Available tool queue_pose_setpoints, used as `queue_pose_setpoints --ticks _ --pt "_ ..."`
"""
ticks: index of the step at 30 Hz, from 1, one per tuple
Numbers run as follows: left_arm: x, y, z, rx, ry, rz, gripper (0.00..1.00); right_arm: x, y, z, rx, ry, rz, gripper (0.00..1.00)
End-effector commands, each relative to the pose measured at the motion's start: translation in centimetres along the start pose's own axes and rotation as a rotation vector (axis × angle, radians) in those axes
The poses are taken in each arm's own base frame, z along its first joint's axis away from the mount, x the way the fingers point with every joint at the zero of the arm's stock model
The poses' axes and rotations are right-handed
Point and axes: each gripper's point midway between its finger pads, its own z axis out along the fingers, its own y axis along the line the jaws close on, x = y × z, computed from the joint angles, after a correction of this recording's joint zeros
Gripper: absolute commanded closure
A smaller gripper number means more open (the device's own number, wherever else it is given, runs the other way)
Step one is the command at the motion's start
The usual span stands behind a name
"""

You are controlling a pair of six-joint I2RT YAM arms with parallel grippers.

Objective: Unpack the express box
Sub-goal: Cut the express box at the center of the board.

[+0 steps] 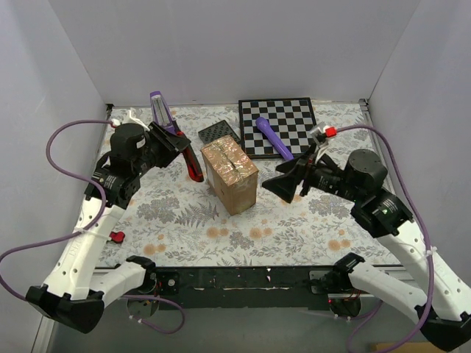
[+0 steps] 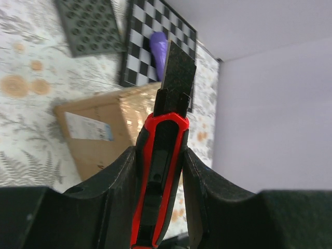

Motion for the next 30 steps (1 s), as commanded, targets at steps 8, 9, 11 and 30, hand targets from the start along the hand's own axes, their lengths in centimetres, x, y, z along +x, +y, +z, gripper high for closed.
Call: queue_pose_setpoints --ticks 8,9,11,30 --pt "2.7 -8.9 0.4 0.219 0.118 -0.062 1.0 -3.0 6.1 7.4 -0.038 0.017 -0.1 0.02" --pt "2.5 -9.3 0.4 0.226 0.114 -0.063 1.0 -2.9 5.8 8.1 -0.029 0.021 -0.102 0.02" --pt "2.5 -9.6 0.6 0.236 0.114 -0.067 1.0 -3.0 5.1 9.0 0.003 0.014 -0.096 0.04" --pt "3.4 -10.6 0.8 0.294 0.155 -0.089 1.0 -2.8 2.3 15.8 0.105 -0.04 -0.031 0.2"
